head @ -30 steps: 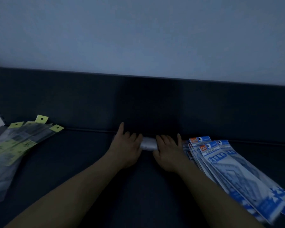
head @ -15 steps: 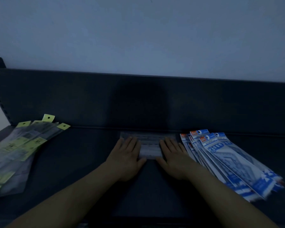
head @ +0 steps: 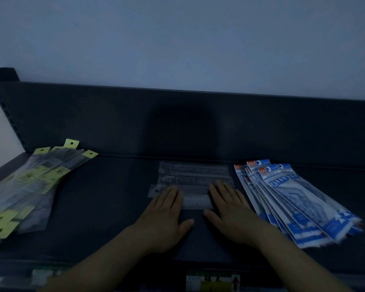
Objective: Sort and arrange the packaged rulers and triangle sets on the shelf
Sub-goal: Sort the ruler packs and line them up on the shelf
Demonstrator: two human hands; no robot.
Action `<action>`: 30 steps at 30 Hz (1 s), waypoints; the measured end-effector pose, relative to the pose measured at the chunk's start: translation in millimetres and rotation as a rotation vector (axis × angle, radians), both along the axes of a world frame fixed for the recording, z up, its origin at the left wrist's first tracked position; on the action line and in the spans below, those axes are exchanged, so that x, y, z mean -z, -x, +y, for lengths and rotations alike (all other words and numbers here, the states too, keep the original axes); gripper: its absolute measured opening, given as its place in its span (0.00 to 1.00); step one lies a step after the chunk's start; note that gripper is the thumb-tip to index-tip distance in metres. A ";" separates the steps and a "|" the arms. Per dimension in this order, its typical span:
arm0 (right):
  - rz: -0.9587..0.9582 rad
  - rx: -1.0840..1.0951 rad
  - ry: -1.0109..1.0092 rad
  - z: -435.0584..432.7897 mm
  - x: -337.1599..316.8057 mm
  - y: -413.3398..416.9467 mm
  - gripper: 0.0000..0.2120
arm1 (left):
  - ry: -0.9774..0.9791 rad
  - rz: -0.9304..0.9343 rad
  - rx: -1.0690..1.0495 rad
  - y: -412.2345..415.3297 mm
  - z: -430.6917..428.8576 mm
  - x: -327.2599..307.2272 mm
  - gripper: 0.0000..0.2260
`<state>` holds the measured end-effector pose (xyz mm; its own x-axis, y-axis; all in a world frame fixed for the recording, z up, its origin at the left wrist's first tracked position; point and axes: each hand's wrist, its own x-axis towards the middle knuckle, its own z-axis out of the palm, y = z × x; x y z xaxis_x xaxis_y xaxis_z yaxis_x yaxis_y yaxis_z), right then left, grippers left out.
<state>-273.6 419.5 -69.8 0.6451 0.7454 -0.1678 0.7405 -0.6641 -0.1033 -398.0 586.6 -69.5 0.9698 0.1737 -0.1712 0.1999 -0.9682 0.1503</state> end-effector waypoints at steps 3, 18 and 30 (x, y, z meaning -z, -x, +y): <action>0.017 -0.002 0.006 -4.9 -1.6 6.9 0.37 | 0.028 -0.065 -0.011 6.2 -3.2 0.1 0.35; 0.067 -0.245 -0.006 50.3 -47.1 50.2 0.32 | 0.262 -0.753 -0.353 73.9 23.3 -19.2 0.13; 0.369 -0.150 -0.435 225.1 -46.5 132.0 0.25 | 0.052 -0.802 -0.657 186.4 217.8 -47.6 0.12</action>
<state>-405.6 644.6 -23.4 0.4841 0.8748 -0.0194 0.6862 -0.3933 -0.6120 -584.4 804.4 -22.0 0.5191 0.7206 0.4597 0.5090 -0.6927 0.5110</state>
